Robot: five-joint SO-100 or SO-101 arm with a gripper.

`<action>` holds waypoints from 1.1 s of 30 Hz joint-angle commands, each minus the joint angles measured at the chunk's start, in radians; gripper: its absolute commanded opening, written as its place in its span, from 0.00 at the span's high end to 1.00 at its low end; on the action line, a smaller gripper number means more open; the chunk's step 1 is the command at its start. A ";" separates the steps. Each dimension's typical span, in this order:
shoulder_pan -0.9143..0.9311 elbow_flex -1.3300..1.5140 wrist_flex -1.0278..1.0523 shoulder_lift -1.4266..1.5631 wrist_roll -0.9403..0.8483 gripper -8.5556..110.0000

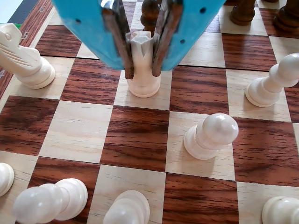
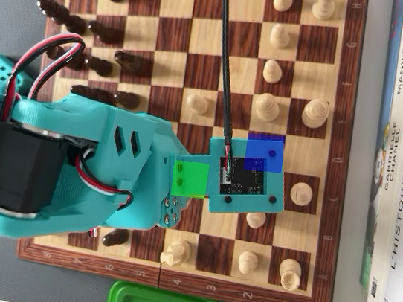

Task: Play chess

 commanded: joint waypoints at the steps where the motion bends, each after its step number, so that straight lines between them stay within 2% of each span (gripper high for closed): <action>1: 0.008 -0.011 -0.008 -0.005 -0.005 0.87; 6: 0.006 -0.011 -0.005 -0.005 -0.023 0.83; 15: 0.000 -0.011 -0.002 -0.002 -0.023 0.83; 33: -0.005 -0.003 0.000 0.199 -0.025 0.83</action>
